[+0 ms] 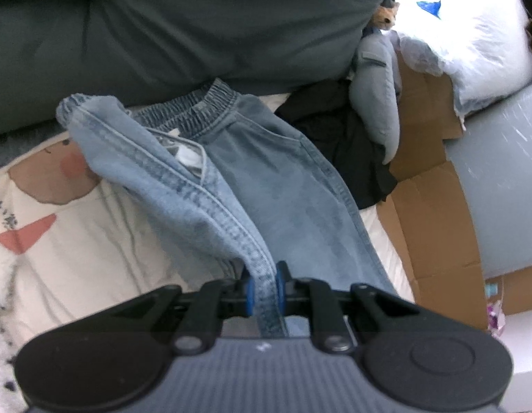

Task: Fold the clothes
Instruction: 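Lift the jeans with both grippers and carry them toward the cardboard box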

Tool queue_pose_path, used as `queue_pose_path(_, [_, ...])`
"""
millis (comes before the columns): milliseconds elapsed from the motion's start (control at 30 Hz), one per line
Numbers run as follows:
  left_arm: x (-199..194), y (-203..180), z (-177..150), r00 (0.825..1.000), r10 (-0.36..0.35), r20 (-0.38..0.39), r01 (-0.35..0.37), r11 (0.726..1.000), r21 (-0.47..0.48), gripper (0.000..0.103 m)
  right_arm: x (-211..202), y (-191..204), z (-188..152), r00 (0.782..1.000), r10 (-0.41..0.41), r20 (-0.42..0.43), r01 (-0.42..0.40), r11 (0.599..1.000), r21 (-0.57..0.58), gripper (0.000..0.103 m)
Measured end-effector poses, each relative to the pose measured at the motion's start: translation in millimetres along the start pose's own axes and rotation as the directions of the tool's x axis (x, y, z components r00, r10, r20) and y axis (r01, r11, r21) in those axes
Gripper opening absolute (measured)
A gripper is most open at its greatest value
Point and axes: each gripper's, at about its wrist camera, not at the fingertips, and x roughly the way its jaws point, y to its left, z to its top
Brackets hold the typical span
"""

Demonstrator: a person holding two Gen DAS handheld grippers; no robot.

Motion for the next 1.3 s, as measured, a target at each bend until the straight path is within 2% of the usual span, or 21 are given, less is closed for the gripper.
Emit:
queue_pose_path(167, [14.0,-17.3,8.5,0.999,-0.029,0.021,0.029,1.0,-0.001,0.013,14.5,-3.1,27.4,1.0,-0.012,0.013,0.012,1.0,-0.008,0.002])
queue_pose_path(467, [60.3,-42.6,24.7,0.998,-0.033,0.058,0.033,0.999,-0.003,0.013,63.0,-9.6,87.5,1.0,-0.013,0.019,0.014,0.998,-0.056,0.002])
queue_pose_path(667, [90.9,-53.8,36.9,0.996,-0.006,0.09,0.006,1.0,0.007,0.013,107.8,-20.5,137.0,0.997,0.073,-0.011,-0.073,0.997,-0.012,0.002])
queue_pose_path(1033, [148.6,-69.8,57.5,0.994,0.025,0.107,-0.03,0.999,0.043,0.013,193.1,-14.3,201.5,0.996,0.067,-0.063,-0.074,0.991,-0.112,0.002])
queue_pose_path(1300, [176.7,-75.1,69.2,0.993,0.033,0.113,-0.035,0.999,0.022,0.013,249.7,-12.5,239.4,0.994,0.04,-0.1,-0.059,0.98,-0.191,0.002])
